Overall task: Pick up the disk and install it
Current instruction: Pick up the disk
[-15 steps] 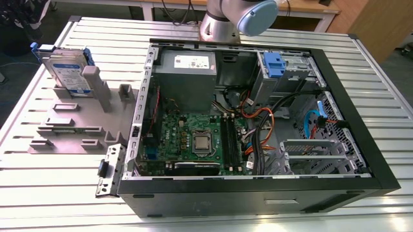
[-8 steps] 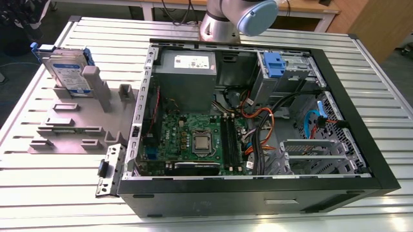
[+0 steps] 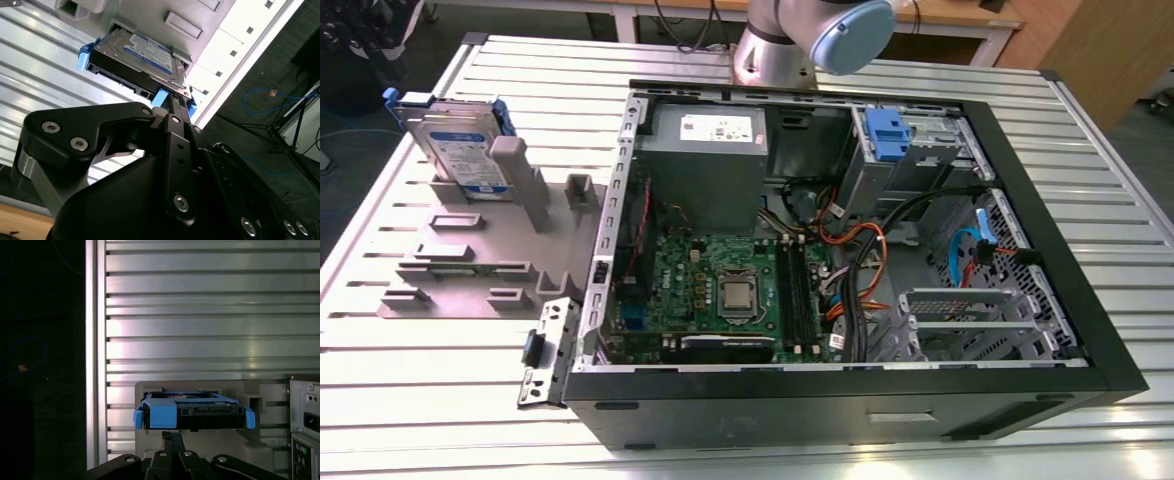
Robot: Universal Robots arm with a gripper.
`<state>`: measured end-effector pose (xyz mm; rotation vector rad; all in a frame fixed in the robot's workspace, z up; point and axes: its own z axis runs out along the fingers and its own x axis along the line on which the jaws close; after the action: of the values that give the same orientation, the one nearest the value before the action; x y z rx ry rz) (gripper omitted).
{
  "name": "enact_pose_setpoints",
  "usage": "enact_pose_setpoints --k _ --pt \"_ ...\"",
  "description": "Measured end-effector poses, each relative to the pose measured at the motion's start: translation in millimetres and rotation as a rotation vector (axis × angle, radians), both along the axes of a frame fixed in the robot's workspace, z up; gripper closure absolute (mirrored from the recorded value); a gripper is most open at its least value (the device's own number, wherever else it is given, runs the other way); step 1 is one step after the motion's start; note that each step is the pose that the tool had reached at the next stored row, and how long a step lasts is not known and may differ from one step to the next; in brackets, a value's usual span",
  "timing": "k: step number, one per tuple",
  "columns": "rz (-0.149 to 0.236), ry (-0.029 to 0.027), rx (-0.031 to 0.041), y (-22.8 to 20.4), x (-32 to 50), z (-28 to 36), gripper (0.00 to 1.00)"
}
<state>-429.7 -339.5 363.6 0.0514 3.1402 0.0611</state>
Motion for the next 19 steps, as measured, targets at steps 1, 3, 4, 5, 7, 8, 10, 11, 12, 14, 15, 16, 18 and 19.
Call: enact_pose_setpoints --k 1,3,4,5,7,8,10,11,12,14,15,16,18,19 --pt "0.002 0.0000 0.0000 0.0 0.0 0.0 0.89" --pt "0.006 0.0000 0.0000 0.0 0.0 0.0 0.89" --pt "0.008 0.0000 0.0000 0.0 0.0 0.0 0.89" --pt "0.010 0.0001 0.0000 0.0 0.0 0.0 0.89" --pt "0.014 0.0000 0.0000 0.0 0.0 0.0 0.89" --pt "0.016 0.0000 0.0000 0.0 0.0 0.0 0.89" --pt "0.019 0.0000 0.0000 0.0 0.0 0.0 0.89" --pt "0.022 0.0001 0.0000 0.0 0.0 0.0 0.89" --pt "0.023 0.0000 0.0000 0.0 0.0 0.0 0.89" --pt "0.027 0.0001 0.0000 0.0 0.0 0.0 0.89" --pt "0.029 0.0001 0.0000 0.0 0.0 0.0 0.89" --pt "0.031 0.0000 0.0000 0.0 0.0 0.0 0.89" --pt "0.035 0.0000 0.0000 0.0 0.0 0.0 0.89" --pt "0.037 0.0000 0.0000 0.0 0.0 0.0 0.89"
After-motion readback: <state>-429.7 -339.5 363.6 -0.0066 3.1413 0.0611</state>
